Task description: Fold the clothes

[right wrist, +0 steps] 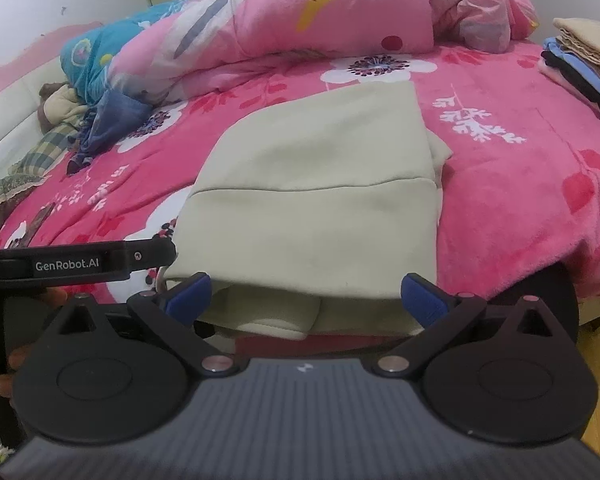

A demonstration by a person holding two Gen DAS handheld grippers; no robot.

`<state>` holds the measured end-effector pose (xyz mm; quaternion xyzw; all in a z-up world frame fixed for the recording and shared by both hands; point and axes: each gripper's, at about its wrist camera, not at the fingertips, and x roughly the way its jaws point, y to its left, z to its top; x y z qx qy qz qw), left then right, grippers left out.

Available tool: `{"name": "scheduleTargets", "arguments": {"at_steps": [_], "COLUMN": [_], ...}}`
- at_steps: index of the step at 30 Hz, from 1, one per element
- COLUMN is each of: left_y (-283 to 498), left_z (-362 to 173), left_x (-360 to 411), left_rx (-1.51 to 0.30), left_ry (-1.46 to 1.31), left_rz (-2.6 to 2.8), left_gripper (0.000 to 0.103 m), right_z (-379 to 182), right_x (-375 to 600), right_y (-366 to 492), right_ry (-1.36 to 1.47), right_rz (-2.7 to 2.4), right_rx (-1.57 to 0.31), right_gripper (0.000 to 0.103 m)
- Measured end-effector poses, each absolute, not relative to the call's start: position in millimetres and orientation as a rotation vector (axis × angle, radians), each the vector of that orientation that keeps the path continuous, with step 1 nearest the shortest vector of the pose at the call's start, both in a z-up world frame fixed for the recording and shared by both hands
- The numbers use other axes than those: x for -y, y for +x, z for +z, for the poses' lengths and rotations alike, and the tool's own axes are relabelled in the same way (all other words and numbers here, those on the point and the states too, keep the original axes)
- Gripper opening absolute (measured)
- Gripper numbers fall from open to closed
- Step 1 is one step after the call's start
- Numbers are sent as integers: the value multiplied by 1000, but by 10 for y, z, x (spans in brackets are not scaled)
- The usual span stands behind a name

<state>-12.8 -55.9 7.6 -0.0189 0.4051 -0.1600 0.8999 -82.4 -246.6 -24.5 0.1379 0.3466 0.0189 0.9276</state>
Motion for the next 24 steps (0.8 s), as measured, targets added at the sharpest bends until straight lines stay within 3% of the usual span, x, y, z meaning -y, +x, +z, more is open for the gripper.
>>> {"name": "scheduleTargets", "arguments": {"at_steps": [24], "left_y": [-201], "left_z": [43], "left_x": [484], "left_rx": [-882], "left_ry": [2], "left_rz": [-229], "left_gripper": [103], "right_z": [-325], "right_x": [2453], "right_y": [-798], "right_ry": [331], "right_rz": [-52], "right_rx": [-801], "right_gripper": [102]}}
